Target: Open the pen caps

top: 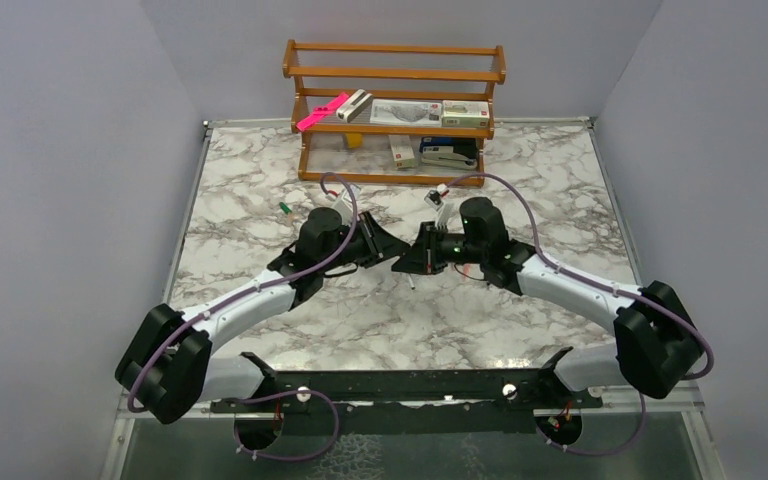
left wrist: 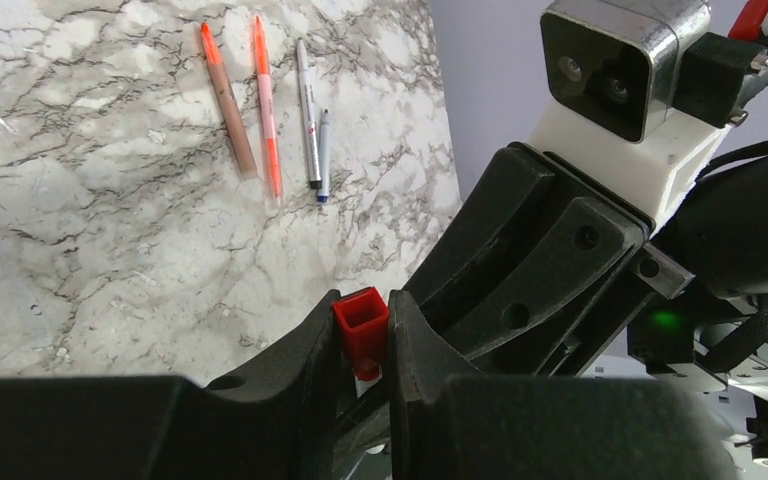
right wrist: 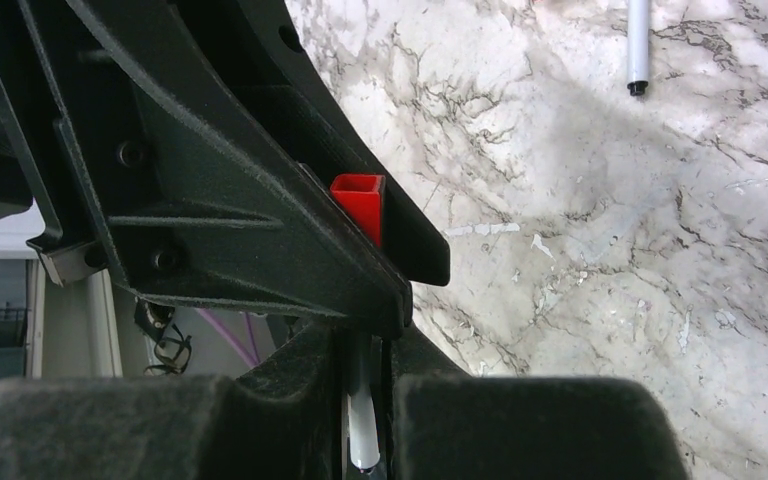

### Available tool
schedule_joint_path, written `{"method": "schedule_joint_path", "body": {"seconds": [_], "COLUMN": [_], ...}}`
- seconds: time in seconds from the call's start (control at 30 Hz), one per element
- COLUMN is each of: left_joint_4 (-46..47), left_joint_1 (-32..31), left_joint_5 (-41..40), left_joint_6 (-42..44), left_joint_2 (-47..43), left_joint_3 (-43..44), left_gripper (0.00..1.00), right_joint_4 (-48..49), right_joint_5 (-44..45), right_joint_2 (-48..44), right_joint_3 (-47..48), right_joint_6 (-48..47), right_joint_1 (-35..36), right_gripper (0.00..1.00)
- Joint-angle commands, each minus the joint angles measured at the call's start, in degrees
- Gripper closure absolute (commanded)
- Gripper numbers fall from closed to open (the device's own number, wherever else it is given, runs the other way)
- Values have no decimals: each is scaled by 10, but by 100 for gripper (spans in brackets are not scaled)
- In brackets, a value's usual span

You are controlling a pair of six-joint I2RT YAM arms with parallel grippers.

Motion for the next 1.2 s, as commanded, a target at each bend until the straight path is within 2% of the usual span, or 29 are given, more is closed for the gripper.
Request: {"method": "schedule_joint_path", "body": {"seconds": [0.0, 0.27, 0.5, 1.0, 1.1, 1.17], "left_joint_4": [36, 58, 77, 81, 44, -16], "left_joint_1": [18, 82, 130, 151, 167, 176], "left_joint_5": [-47, -24, -26, -190, -169, -157], "left_joint_6": [29, 22, 9, 0, 16, 43], "left_joint_2": [9, 39, 19, -110, -104, -98], "left_joint_3": [47, 79, 59, -35, -12, 18], "left_gripper": [100, 100, 100, 100, 100, 100], "right_joint_4": [-7, 0, -2, 12, -18, -63], "right_joint_5": [-20, -20, -24, -28, -7, 41], "right_joint_2": [-30, -64, -75, -76, -77, -73], "right_joint_3": [-54, -110, -117, -126, -112, -90], "right_joint_6": [8, 16, 19, 33, 16, 0], "right_joint_1": [0, 0, 0, 4, 4, 4], "right_gripper": [99, 99, 99, 99, 99, 99]}}
